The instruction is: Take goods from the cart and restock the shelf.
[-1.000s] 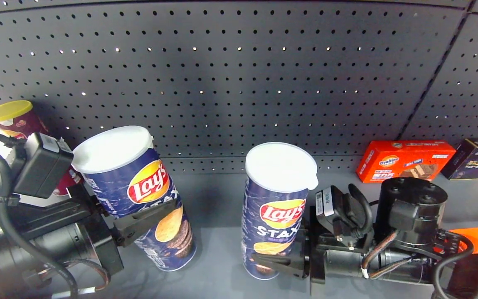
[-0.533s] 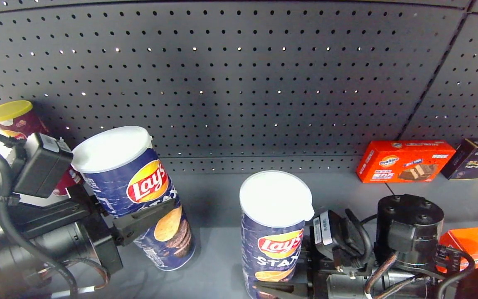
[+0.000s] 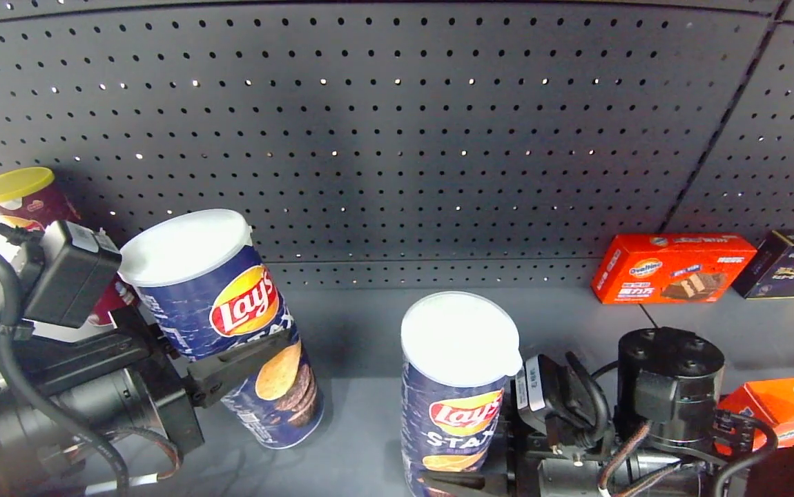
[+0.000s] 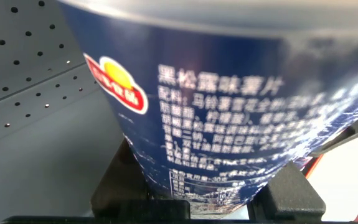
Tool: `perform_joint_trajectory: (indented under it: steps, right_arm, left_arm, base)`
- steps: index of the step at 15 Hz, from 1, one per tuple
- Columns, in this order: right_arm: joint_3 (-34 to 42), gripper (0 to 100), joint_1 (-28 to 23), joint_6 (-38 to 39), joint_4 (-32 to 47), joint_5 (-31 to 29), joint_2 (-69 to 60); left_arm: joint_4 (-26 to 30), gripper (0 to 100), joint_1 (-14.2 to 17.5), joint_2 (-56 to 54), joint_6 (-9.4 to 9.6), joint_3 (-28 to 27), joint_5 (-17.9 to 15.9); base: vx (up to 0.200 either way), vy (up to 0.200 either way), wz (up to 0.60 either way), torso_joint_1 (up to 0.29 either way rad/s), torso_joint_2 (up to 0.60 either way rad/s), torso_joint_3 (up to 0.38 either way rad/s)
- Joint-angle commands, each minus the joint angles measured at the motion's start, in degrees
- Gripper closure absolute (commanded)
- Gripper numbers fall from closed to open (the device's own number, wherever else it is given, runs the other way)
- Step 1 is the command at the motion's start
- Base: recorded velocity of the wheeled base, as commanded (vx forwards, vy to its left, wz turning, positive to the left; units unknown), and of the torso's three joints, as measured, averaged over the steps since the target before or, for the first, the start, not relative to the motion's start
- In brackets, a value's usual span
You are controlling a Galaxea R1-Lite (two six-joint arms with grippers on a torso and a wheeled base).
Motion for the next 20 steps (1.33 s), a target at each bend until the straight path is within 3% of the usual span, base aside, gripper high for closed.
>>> perform_joint_trajectory:
  steps: [1, 7, 8, 13, 20]
  right_arm:
    - [-0.93, 100, -0.05, -0.01, 0.13, -0.11, 1.61]
    - [-2.16, 100, -0.66, -0.10, -0.66, -0.11, 3.46]
    - [-2.16, 0, -0.57, -0.10, -0.66, -0.28, 3.46]
    - [-1.37, 0, -0.57, -0.10, -0.66, -0.46, -0.41]
    - [9.79, 0, -2.77, -0.01, 0.22, -1.60, -20.98]
  left_arm:
    - [-0.02, 100, 0.07, 0.06, -0.01, 0.10, 0.01]
    - [-0.02, 100, 0.07, 0.06, -0.01, 0.10, 0.01]
    - [-0.02, 100, 0.07, 0.06, -0.01, 0.10, 0.01]
    - [-0.02, 100, 0.07, 0.06, -0.01, 0.18, 0.01]
    - [-0.02, 100, -0.02, 0.06, 0.08, 0.18, 0.01]
  base:
    - [0.000, 0.000, 0.00, 0.000, 0.00, 0.000]
    - [0.000, 0.000, 0.00, 0.000, 0.00, 0.000]
    - [0.000, 0.000, 0.00, 0.000, 0.00, 0.000]
    - [0.000, 0.000, 0.00, 0.000, 0.00, 0.000]
    - [0.000, 0.000, 0.00, 0.000, 0.00, 0.000]
